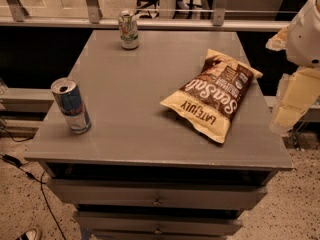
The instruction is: Pick 7up can
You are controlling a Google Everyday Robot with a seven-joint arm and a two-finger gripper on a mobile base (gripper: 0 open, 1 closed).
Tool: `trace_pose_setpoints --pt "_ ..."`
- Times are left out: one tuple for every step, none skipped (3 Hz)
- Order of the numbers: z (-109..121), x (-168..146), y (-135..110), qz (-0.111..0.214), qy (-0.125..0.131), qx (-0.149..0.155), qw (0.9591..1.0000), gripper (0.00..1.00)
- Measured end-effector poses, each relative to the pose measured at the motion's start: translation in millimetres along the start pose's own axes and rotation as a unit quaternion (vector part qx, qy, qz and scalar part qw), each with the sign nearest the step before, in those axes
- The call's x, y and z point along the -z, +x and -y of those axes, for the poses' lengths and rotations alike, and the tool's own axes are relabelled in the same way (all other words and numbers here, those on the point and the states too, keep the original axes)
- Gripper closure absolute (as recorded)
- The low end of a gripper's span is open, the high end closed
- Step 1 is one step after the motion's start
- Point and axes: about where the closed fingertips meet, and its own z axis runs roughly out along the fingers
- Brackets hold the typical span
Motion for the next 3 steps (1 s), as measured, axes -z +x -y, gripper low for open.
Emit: trace_pose_setpoints --pt "0.0 0.0 0.0 0.000 0.000 0.000 1.0000 0.00" --pt "31.8 -24.6 -28.4 0.046 0.013 0.003 0.9989 0.00" --pt "74.2 -55.7 -66.4 0.100 0.029 0.009 0.9946 0.00"
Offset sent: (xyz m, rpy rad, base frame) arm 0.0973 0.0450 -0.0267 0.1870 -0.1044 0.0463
